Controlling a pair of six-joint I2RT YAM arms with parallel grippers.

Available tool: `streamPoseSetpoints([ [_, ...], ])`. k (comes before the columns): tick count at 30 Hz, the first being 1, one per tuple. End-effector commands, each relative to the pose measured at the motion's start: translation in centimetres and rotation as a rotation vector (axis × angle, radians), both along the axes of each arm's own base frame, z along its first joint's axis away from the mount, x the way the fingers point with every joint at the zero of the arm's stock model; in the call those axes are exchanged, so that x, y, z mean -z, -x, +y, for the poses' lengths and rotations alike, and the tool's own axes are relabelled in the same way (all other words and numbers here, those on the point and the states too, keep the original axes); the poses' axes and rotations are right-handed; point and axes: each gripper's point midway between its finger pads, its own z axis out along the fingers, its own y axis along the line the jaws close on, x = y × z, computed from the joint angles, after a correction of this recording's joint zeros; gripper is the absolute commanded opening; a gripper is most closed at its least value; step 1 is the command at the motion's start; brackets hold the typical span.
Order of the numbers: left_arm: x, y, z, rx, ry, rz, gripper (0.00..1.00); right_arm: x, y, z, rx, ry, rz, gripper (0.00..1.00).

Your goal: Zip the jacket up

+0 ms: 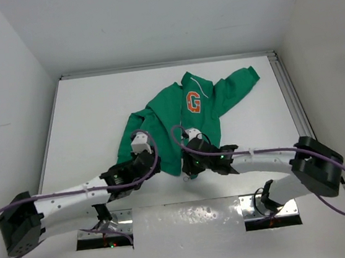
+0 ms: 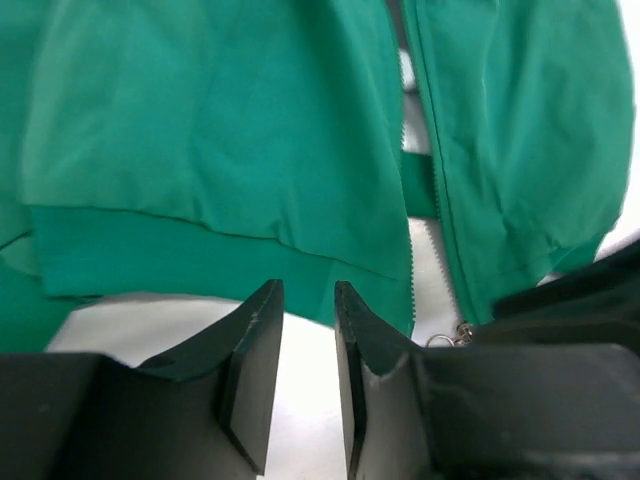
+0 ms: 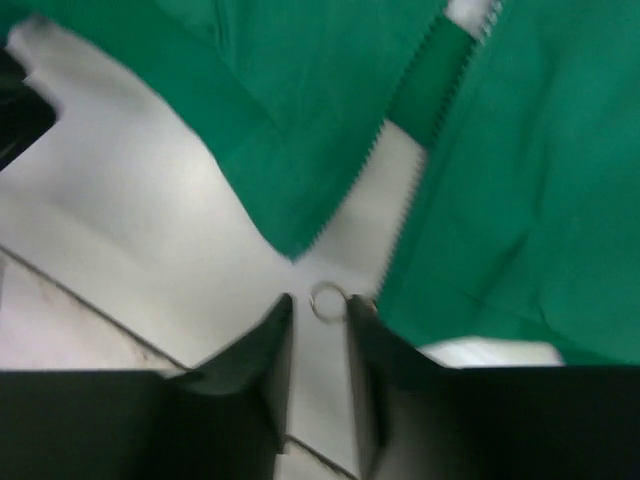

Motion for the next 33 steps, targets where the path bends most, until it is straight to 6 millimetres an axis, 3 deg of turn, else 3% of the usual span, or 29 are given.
streamPoseSetpoints([
  [1, -1.3, 0.4, -0.6, 0.027, 0.158, 0.011, 0.26, -1.2, -2.7, 2.8, 0.074, -0.07, -0.06, 0.31],
  [2, -1.3, 0.7, -0.5, 0.032, 0.161, 0.022, 0.26, -1.1, -2.8, 3.2, 0.086, -0.081, -0.051, 0.38],
  [7, -1.3, 1.7, -0.1, 0.06, 0.182, 0.038, 0.27, 0.1, -3.1, 4.8, 0.095, -0.051, -0.029, 0.43],
  [12, -1.3, 2.5, -0.4, 0.101, 0.224, 0.043, 0.29, 1.4, -3.4, 4.6, 0.137, -0.02, -0.027, 0.44],
  [25, -2.7, 3.5, -0.1, 0.148, 0.287, 0.02, 0.32, 2.4, -4.4, 4.1, 0.209, 0.085, -0.082, 0.4],
  [33, -3.5, 3.4, -1.6, 0.196, 0.28, 0.033, 0.34, 2.9, -5.5, 3.8, 0.245, 0.127, -0.118, 0.36],
])
